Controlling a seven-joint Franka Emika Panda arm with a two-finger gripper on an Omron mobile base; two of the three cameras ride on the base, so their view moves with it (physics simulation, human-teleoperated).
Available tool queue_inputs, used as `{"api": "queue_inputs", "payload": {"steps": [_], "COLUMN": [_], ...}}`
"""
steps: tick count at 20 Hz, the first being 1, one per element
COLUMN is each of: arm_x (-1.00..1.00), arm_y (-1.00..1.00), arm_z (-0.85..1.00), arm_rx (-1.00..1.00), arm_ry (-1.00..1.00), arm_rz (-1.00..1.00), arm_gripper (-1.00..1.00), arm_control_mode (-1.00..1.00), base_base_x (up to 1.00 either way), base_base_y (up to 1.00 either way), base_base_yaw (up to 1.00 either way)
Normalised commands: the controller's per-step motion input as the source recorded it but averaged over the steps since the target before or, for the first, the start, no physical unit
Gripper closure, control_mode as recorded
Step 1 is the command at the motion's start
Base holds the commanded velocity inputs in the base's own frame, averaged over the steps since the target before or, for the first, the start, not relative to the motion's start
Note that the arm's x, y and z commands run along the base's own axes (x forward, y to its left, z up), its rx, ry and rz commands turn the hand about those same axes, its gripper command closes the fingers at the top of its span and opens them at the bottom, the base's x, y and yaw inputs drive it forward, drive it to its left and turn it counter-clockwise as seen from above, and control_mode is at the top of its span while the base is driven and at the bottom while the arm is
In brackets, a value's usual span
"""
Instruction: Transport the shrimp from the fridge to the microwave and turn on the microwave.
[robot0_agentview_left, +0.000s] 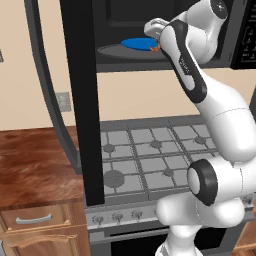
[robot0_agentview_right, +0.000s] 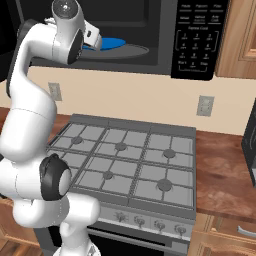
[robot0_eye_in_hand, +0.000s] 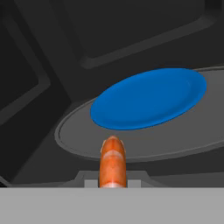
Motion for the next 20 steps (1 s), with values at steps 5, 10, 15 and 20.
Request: {"api": "queue_inputs", "payload": {"steps": [5,10,15,20], "arm_x": [0.41,0.38,0.38,0.38], "arm_y": [-0.01,0.0,-0.01,-0.05], "arm_z": [0.05,0.01,0.0,0.0], "arm_rx": [-0.07,-0.11,-0.04,0.0], "arm_ry": [0.05,0.06,0.0,0.0], "arm_rz": [0.0,0.0,0.0,0.0], "arm_gripper": [1.0,1.0,1.0,1.0], "arm_control_mode": [-1.0,-1.0,-1.0,-1.0], "base_base_x": [0.0,0.0,0.0,0.0], "base_base_y": [0.0,0.0,0.0,0.0], "base_base_yaw": [0.0,0.0,0.0,0.0]}}
